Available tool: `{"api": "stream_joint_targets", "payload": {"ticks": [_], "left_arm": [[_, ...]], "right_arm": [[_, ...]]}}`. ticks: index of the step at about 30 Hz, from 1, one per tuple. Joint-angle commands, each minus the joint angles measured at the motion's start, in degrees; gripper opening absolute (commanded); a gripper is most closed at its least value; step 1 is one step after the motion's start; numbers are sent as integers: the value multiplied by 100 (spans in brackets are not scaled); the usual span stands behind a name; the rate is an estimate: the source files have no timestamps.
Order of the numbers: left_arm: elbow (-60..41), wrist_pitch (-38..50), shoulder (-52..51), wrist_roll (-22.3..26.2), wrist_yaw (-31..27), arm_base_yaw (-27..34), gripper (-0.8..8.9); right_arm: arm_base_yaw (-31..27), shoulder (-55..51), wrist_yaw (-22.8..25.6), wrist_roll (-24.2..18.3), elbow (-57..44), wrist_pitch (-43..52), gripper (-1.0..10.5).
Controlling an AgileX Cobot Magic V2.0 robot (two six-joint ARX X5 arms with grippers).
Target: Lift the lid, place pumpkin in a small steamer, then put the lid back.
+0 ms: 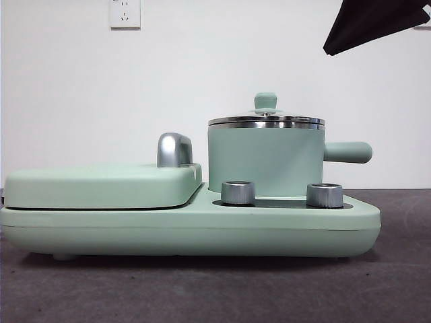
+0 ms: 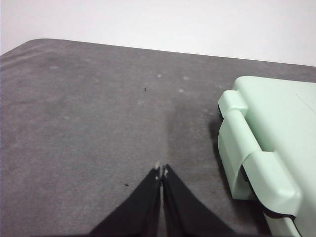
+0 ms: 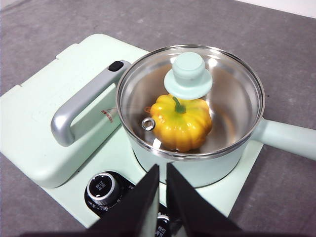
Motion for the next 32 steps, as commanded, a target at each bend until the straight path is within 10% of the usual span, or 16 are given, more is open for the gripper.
{"api": "stream_joint_targets", "payload": {"ticks": [1,14,32], "left_arm": [[-109,-37,-9,-17,4,-2,7],[-109,-37,-9,-17,4,-2,7],[-109,-37,-7,-17,4,-2,7]], "right_arm": [[39,28,0,61,37,59,20],[-140,-372,302,-660,-20,-280,20],[-2682,-4583,841,-673,-3904,1025,20]]}}
